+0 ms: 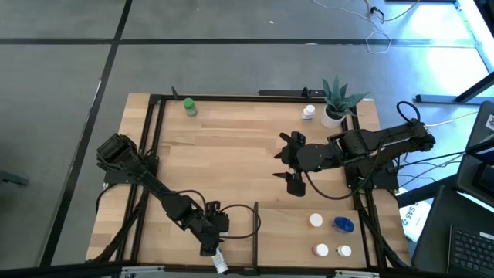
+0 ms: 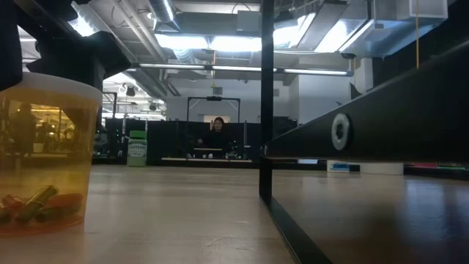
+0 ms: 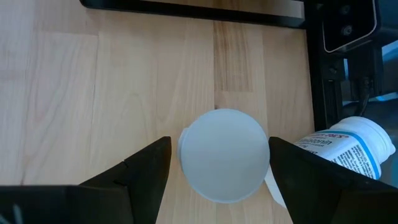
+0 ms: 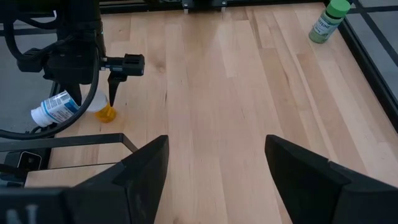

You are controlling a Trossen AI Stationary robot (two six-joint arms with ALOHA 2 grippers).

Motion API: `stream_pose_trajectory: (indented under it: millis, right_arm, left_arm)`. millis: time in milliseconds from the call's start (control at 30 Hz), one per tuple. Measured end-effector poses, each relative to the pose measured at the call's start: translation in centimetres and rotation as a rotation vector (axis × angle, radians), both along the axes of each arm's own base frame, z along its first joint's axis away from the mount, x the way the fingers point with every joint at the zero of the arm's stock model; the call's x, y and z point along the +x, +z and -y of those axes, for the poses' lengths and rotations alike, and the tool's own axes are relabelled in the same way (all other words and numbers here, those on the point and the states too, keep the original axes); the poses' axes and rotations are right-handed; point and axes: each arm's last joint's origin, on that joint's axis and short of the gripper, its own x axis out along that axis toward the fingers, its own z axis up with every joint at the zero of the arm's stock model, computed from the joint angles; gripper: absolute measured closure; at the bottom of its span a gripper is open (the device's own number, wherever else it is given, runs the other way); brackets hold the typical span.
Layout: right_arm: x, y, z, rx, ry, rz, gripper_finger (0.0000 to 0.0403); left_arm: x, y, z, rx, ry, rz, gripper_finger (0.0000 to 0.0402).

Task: Pick and place medicine bottles onto shelf by color
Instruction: Move the orange pill bottle from the bottom to the center

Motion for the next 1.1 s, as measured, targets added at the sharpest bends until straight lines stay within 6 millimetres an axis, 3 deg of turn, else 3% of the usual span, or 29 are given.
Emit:
stream_pose_trajectory:
  millis: [733,1100]
  right_arm:
    - [0.0,0.0,0.0,0.005,-0.004,0.001,0.0135]
    - [0.0,0.0,0.0,0.006,-0.005,0.003,0.0135]
  left_arm:
    - [0.1,0.0,-0.3,0.024,0.025,0.007,0.0140]
    - [0.4,-1.0,-0.1,0.020,0.030,-0.012,0.0145]
